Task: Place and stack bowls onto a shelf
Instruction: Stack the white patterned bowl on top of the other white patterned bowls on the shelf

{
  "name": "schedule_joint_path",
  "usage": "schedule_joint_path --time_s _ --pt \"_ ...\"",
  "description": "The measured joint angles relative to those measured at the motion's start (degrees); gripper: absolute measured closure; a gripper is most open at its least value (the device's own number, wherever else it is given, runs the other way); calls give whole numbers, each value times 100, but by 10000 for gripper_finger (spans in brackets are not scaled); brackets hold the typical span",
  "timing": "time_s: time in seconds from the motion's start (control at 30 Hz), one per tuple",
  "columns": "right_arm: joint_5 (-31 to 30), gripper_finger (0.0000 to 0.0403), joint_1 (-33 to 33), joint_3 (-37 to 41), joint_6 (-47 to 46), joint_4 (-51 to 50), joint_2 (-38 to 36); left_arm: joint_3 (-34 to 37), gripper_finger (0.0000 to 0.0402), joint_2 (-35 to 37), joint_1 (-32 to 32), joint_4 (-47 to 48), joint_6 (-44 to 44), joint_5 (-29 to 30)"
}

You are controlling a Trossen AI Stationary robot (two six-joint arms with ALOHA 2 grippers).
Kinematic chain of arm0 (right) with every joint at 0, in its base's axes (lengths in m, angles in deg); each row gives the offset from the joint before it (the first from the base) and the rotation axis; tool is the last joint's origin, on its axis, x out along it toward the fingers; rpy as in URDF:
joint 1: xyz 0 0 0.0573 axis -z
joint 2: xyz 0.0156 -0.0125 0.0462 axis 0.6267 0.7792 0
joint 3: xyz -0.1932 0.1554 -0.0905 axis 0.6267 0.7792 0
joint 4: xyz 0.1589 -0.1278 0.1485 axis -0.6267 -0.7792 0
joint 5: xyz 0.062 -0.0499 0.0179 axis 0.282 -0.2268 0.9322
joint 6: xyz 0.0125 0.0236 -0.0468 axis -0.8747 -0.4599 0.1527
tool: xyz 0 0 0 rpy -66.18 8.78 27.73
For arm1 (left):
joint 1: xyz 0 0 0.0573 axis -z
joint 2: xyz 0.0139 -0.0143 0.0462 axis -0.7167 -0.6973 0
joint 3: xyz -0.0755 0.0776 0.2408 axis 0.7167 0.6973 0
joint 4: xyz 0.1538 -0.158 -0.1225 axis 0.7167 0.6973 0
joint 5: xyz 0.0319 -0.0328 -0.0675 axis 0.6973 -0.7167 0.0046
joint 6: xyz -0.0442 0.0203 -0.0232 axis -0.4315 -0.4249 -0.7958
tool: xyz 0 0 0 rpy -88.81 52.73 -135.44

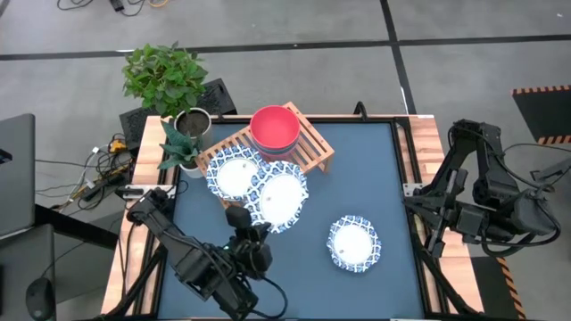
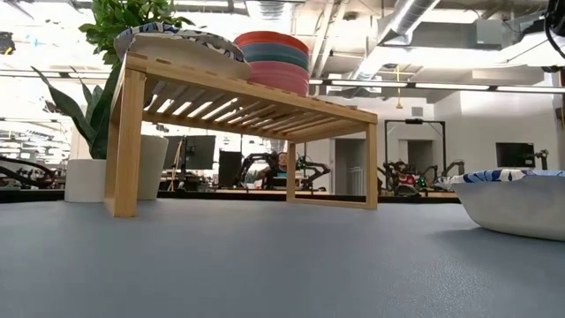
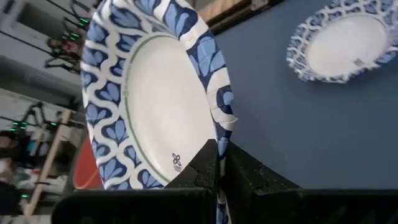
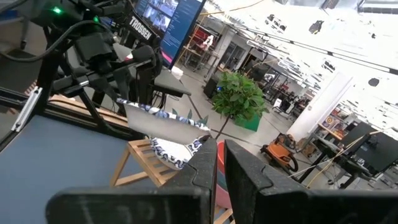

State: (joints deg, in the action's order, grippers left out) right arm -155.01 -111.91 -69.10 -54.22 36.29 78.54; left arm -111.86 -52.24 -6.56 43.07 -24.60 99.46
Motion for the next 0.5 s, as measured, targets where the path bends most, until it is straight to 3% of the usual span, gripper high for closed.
schedule_joint_path --time_s 0.27,0.5 --pt "-2 346 0 0 0 -31 -2 -7 401 361 437 -54 -366 563" --pt "0 346 53 0 -1 -141 -4 0 401 1203 718 -3 -407 978"
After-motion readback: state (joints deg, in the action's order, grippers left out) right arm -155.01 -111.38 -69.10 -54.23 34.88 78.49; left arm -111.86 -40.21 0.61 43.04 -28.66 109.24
